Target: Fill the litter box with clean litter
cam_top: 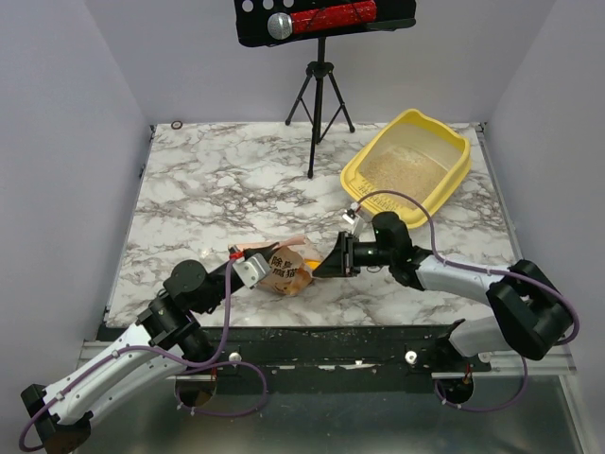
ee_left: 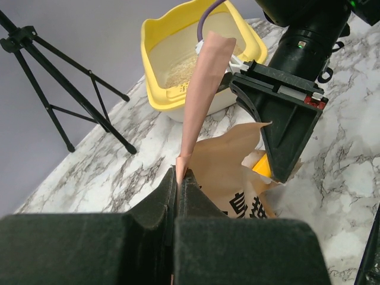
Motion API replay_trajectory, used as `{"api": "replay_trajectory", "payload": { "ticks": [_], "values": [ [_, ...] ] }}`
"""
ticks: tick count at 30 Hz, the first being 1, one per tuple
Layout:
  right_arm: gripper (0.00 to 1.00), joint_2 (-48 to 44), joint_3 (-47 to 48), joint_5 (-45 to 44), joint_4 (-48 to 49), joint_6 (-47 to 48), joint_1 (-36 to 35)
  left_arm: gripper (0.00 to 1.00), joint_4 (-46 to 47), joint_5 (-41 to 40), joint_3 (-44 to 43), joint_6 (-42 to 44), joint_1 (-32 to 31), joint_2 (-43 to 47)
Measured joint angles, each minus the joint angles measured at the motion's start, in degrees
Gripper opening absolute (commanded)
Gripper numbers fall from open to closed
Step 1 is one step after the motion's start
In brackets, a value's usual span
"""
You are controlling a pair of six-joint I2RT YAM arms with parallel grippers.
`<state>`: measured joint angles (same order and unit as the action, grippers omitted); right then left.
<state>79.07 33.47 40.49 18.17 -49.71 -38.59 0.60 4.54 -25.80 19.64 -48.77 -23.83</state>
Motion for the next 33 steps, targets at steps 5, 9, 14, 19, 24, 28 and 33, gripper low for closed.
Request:
{"api": "replay_trajectory", "payload": {
  "ticks": [5, 9, 14, 19, 24, 28, 33],
  "values": [
    [0.0, 2.58, -6.64, 1.92, 18.12, -6.6, 0.46, 0.0, -0.09, 1.25, 0.0, 0.5, 0.02, -0.11],
    [0.0, 5.75, -10.16, 3.15, 30.16, -11.3, 0.81, 0.0, -0.07, 1.9, 0.0, 0.57, 0.07, -0.28],
    [0.0, 6.14, -12.22, 3.93, 36.83, -13.73, 1.31, 0.0, 0.07, 2.19, 0.0, 0.76, 0.07, -0.52],
    [0.0, 3.96, -14.29, 4.76, 39.98, -15.02, 2.86, 0.0, 0.28, 2.62, 0.0, 0.94, 0.13, -0.68],
    [0.0, -1.25, -16.92, 6.05, 41.79, -16.35, 5.16, 0.0, 1.05, 2.8, 0.0, 1.18, 0.33, -0.66],
    [0.0, -5.18, -19.32, 6.88, 42.8, -17.75, 6.67, 0.0, 1.09, 2.91, 0.07, 1.38, 0.33, -0.48],
    [0.0, -9.99, -22.56, 7.28, 43.56, -19.82, 8.55, 0.0, 1.92, 3.28, 0.57, 1.55, 0.33, -0.37]
  ]
}}
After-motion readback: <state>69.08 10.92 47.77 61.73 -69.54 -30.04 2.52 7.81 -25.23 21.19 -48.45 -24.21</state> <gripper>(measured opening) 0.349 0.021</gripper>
